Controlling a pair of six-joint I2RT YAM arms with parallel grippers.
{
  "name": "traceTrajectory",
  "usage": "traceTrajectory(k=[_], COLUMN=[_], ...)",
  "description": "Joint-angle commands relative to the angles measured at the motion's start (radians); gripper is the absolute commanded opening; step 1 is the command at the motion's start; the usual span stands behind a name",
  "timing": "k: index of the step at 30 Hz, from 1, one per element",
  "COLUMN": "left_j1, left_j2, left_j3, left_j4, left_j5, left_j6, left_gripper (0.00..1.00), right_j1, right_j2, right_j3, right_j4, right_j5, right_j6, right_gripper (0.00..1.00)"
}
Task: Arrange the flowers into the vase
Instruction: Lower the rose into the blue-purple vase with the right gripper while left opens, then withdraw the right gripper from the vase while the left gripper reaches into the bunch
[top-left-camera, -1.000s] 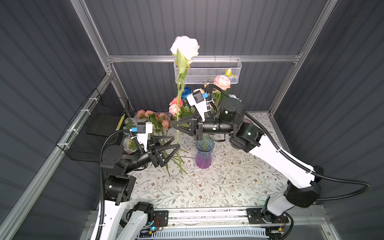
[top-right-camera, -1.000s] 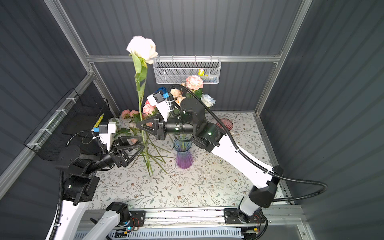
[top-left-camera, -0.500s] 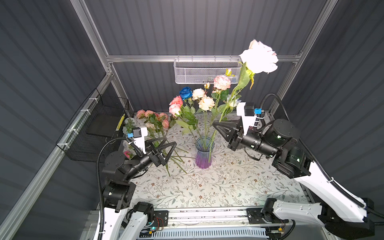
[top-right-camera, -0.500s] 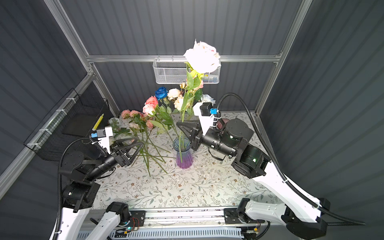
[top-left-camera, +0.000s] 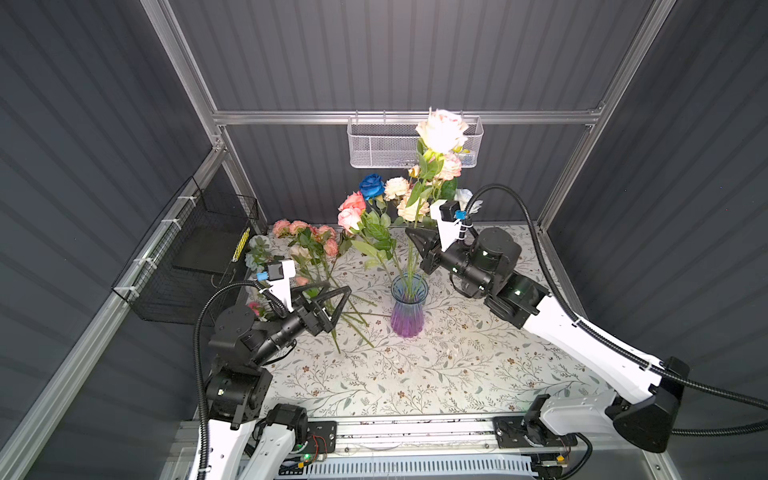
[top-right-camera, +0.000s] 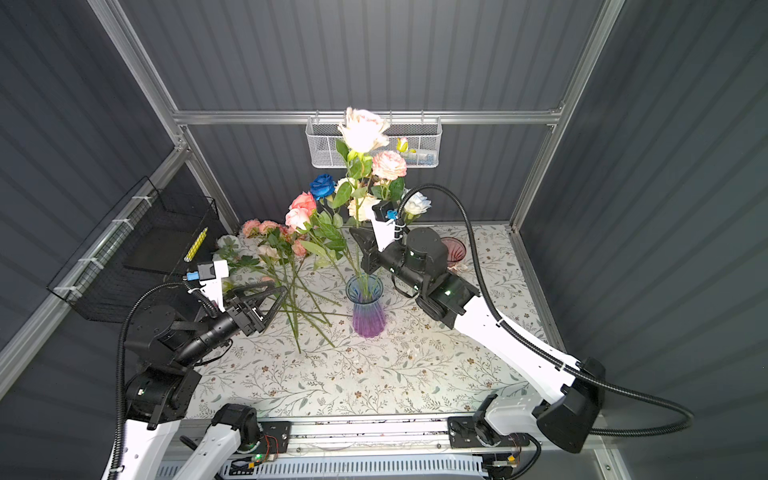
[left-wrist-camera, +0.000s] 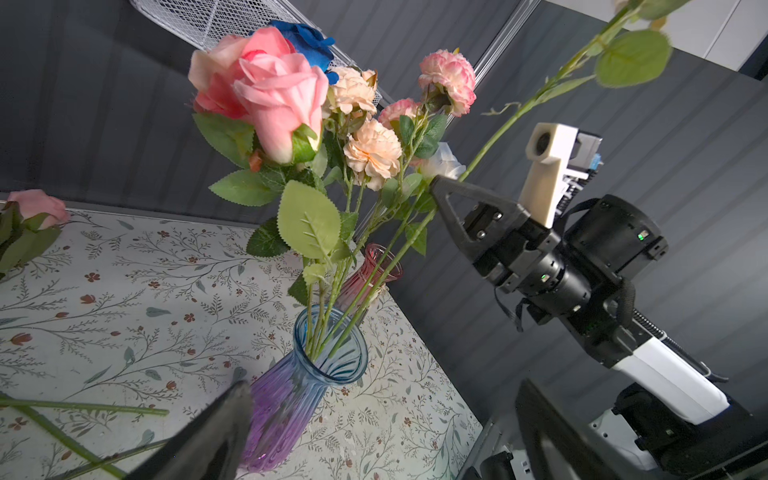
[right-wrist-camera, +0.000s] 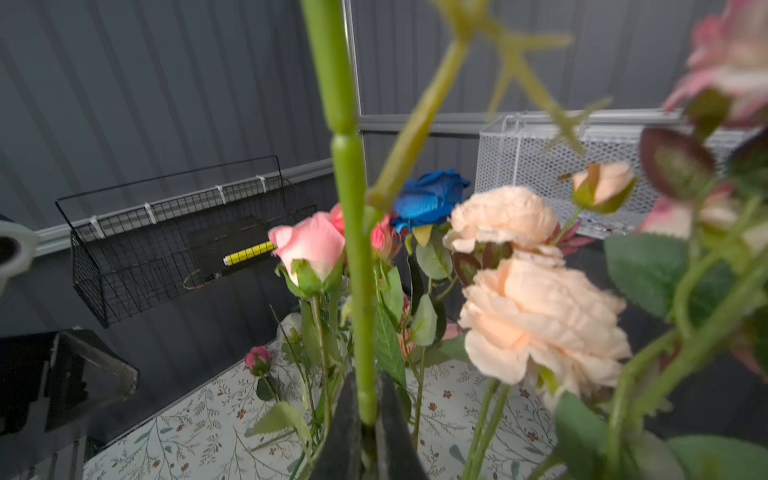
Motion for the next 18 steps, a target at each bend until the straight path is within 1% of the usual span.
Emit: traceTrajectory(k=[1,2,3,4,6,7,9,11,18], left_j1=[-0.006,-0.006,-0.006,-0.006,-0.006,-0.006,-0.006,-0.006,-0.006], left_j2=[-0.004,-0.004,-0.004,-0.003,0.004,0.005,0.011,0.015,0.026], left_j3=[-0.01,-0.016,-0.022,-0.029,-0.041,-0.049,-0.061,-0.071,-0.116], left_j4=[-0.014,-0.014,-0.012,-0.01,-0.01,-0.011,-0.015,-0.018,-0.061], left_j5=[-0.015,-0.02,-0.021,-0.022,-0.027,-0.031,-0.04,-0.052,-0.165], left_j6=[0.025,0.024,0.023,0.021,0.018,0.016,0.011,0.007,-0.034], left_gripper=[1.0,1.0,1.0,1.0,1.0,1.0,1.0,1.0,1.0], right_j1=[0.002,0.002,0.003,0.003,0.003,0.003,0.004,0.005,0.005], right_j2=[-0.005,-0.009,-0.015,-0.022,-0.044,-0.059,-0.096,-0.133,-0.302], right_j3=[-0.073,-0.103,-0.139,-0.165,-0.217,-0.233,-0.258,-0.283,-0.376], right_j4=[0.065,0.065,0.069,0.07,0.064,0.053,0.032,0.019,-0.031], right_j5=[0.006,0.007,0.011,0.012,0.014,0.017,0.003,-0.013,-0.047], right_j6=[0.062,0.083,0.11,0.136,0.183,0.204,0.239,0.275,0.362], right_gripper=[0.02,0.05,0.12,0.22,0.54,0.62,0.68,0.7,0.73])
